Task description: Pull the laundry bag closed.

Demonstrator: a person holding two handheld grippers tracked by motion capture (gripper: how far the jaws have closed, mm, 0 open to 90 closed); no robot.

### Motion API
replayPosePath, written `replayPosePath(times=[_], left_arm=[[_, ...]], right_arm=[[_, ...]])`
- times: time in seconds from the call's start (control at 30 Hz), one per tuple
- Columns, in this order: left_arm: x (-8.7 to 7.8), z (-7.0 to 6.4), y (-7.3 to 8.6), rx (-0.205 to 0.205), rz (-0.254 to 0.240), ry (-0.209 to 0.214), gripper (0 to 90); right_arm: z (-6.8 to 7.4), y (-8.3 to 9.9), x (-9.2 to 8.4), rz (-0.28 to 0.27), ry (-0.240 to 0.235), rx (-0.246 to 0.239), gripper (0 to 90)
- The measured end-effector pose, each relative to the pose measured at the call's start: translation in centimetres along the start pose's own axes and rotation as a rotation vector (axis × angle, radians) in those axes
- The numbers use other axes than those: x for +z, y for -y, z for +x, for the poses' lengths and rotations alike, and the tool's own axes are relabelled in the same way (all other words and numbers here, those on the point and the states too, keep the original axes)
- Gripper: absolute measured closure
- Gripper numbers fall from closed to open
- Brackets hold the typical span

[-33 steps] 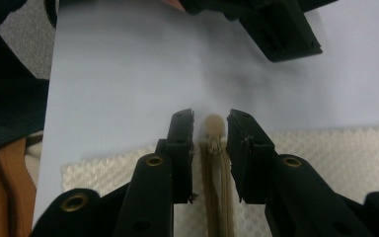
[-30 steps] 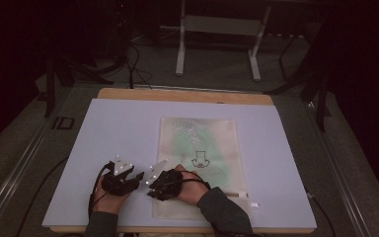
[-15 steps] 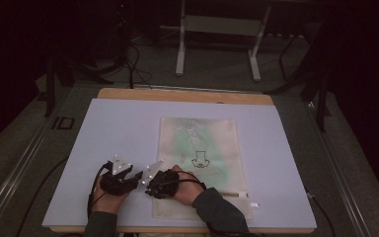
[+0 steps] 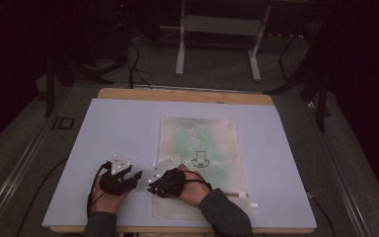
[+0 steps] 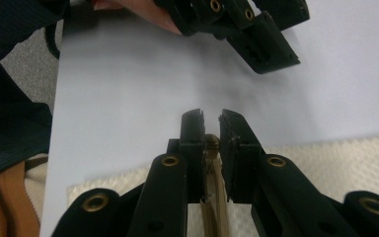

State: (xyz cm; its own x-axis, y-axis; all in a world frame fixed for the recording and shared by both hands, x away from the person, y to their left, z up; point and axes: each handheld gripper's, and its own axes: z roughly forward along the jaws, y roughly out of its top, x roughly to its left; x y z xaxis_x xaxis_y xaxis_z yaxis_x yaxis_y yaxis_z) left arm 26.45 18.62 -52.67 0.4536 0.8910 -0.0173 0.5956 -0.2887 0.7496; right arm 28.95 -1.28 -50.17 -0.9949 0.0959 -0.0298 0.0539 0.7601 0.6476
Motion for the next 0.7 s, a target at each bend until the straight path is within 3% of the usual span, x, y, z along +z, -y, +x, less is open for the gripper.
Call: replayPosePath(times=[0.27,0.43,0.7], left_arm=[[0.1,-0.2,0.0,0.004,0.002,0.004,52.8],[0.1,-0.3,0.0,0.008,0.007,0.012,53.3],[0.1,-0.6,-0.1,0.014,-0.001,0.051,57.3]], right_arm=[[-0.1,1.7,-0.7,0.022,-0.007,0.021,81.1],[-0.5,2.3,-0.5,0.017,-0.039,0.053,80.5],[-0.6,2.8,0.1,0.04,-0.047,0.068,81.6]])
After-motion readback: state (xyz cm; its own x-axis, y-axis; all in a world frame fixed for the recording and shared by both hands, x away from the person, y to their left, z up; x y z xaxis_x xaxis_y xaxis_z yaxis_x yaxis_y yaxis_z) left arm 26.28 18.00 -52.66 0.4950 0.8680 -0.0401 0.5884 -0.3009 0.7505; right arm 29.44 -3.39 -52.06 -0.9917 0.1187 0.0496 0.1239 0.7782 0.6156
